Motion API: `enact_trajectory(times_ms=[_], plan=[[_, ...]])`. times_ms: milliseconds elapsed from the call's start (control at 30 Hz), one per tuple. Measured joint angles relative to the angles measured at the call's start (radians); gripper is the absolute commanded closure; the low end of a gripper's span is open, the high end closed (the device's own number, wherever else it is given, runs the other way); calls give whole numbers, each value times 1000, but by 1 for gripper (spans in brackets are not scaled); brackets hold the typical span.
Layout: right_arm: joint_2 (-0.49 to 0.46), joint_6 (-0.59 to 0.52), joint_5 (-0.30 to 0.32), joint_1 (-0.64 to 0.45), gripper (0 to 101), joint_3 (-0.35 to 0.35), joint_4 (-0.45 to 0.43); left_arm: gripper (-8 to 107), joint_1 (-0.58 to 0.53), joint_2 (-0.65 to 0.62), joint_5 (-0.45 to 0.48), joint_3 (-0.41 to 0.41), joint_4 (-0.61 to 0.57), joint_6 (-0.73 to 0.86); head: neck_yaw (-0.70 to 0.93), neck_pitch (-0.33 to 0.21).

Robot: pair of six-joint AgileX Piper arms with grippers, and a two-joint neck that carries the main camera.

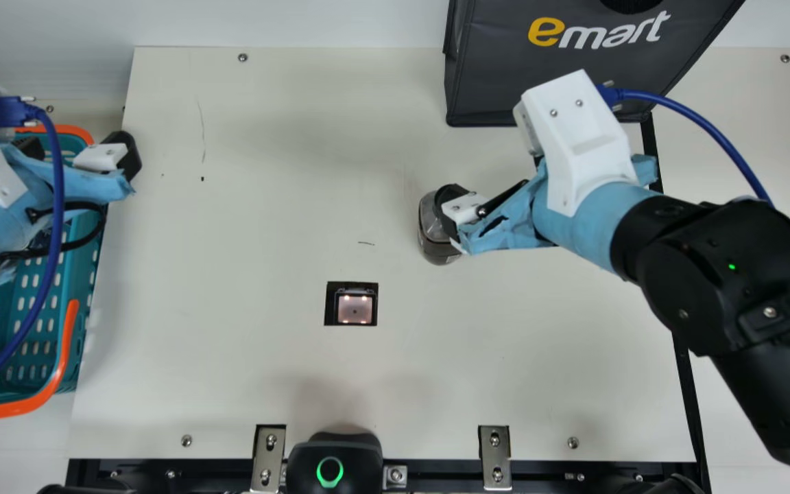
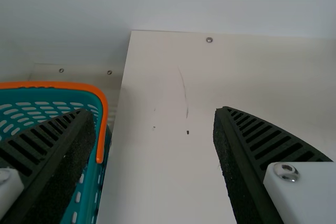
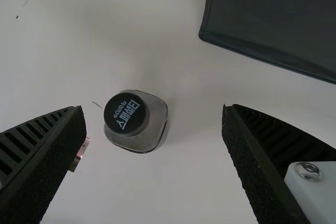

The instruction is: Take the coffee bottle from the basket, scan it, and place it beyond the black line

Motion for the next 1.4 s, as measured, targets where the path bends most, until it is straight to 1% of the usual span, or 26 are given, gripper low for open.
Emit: enact_trajectory(times_ms=[333, 600, 900, 1400], plan=[[68, 17, -50, 31, 10, 7, 7, 9, 0, 0, 0, 0, 0, 0, 0, 0], [113, 23, -69, 61, 10, 6, 13, 9, 0, 0, 0, 0, 0, 0, 0, 0], [147, 33, -79, 94, 10, 7, 0, 9, 0, 0, 0, 0, 0, 0, 0, 2], [177, 55, -95, 114, 10, 41, -36, 9, 0, 0, 0, 0, 0, 0, 0, 0]])
